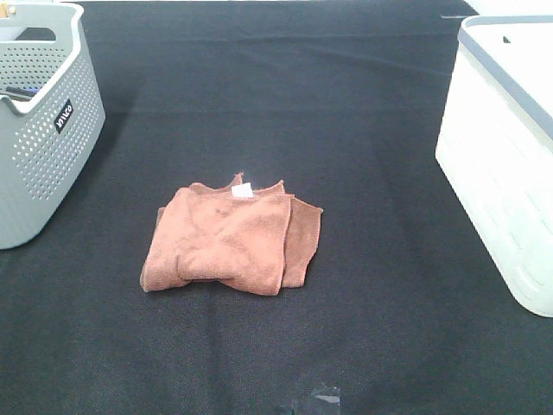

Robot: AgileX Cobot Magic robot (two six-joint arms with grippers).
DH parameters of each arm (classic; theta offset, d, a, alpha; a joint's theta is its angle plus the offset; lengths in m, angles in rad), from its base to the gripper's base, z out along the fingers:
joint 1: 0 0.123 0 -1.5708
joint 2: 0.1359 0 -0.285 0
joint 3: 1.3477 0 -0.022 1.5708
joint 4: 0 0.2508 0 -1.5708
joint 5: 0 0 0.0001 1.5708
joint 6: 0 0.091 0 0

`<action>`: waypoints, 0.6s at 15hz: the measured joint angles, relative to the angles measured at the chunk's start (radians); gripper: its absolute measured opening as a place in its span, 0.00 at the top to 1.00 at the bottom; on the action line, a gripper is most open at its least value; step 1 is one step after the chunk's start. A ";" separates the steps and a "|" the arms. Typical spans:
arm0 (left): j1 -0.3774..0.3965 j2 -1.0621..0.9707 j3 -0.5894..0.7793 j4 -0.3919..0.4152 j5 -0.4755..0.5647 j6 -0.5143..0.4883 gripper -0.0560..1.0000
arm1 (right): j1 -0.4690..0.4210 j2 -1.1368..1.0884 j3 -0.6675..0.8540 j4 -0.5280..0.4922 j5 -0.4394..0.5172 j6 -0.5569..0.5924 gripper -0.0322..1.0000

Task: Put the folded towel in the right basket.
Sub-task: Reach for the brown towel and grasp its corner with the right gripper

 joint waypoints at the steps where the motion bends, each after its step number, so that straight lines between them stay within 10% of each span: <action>1: 0.000 0.000 0.000 0.000 0.000 0.000 0.01 | 0.000 0.000 0.000 0.000 0.000 0.000 0.03; 9: 0.000 0.000 0.000 0.000 0.000 0.000 0.01 | 0.000 0.000 0.000 0.000 0.000 0.000 0.03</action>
